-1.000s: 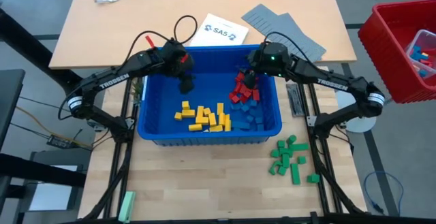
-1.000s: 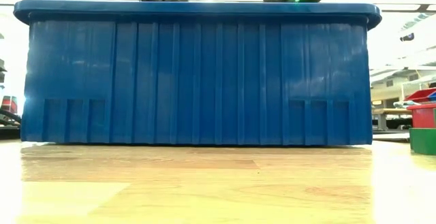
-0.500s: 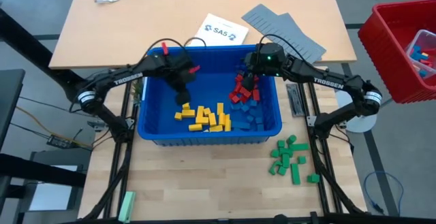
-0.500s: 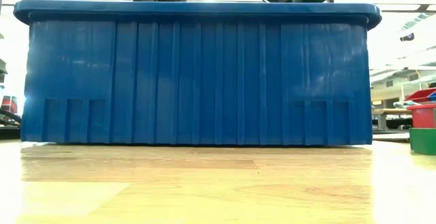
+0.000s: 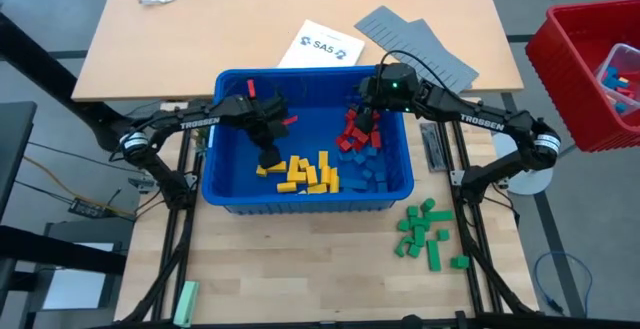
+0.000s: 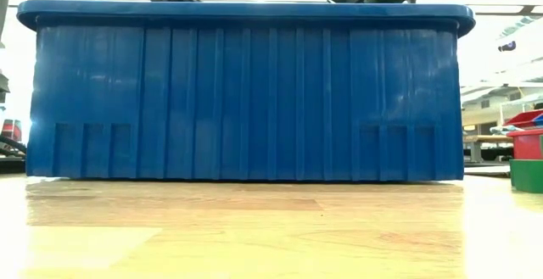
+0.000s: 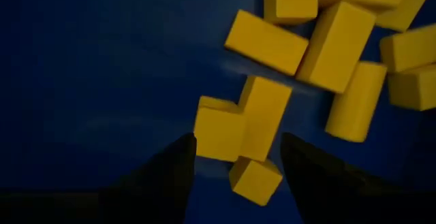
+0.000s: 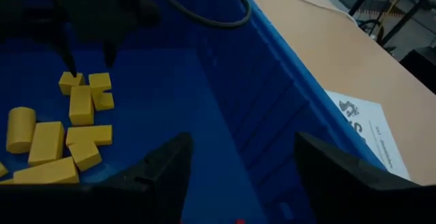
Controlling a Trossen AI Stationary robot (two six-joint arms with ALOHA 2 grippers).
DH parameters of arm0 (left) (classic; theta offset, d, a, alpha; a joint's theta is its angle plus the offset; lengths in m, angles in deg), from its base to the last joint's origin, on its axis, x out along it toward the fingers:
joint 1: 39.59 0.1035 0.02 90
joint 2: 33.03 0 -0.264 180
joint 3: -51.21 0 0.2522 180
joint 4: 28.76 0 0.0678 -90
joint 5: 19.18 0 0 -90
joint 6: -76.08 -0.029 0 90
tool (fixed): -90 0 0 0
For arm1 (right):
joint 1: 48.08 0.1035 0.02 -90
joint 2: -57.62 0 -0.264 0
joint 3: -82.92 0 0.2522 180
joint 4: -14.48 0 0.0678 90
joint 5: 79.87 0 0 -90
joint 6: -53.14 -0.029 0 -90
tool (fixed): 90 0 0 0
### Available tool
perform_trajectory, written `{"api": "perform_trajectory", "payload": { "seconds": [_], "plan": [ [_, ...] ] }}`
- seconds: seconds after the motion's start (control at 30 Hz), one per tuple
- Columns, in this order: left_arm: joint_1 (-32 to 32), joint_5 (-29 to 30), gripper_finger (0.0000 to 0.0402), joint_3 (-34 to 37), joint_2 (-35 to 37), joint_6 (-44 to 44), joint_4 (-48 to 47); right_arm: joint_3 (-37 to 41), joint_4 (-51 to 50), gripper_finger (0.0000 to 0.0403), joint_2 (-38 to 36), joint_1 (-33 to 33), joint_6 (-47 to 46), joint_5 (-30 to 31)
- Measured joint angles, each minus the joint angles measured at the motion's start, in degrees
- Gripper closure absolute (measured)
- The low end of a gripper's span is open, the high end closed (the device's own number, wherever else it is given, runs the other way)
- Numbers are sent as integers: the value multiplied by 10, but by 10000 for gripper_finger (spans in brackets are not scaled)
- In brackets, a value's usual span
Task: Sort blocks
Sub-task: Remove the green block from the blue bin, then remove the yellow block from the blue bin
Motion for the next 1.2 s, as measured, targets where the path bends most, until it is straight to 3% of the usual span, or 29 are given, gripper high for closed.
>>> {"api": "perform_trajectory", "payload": {
  "seconds": [0.3,0.77,0.87,1.0,1.2],
  "plan": [
    [0,19,179,24,-4,-20,19,0,2,161,0,0,0,0],
    [0,26,180,114,-4,-66,154,0,-3,165,0,0,-2,0],
    [-1,26,198,117,-4,-63,160,0,-3,165,0,0,-2,0],
    [0,25,264,116,-4,-61,166,0,2,165,0,0,-2,0],
    [-2,26,267,70,-1,-39,142,0,4,165,0,0,-2,0]
  ]
}}
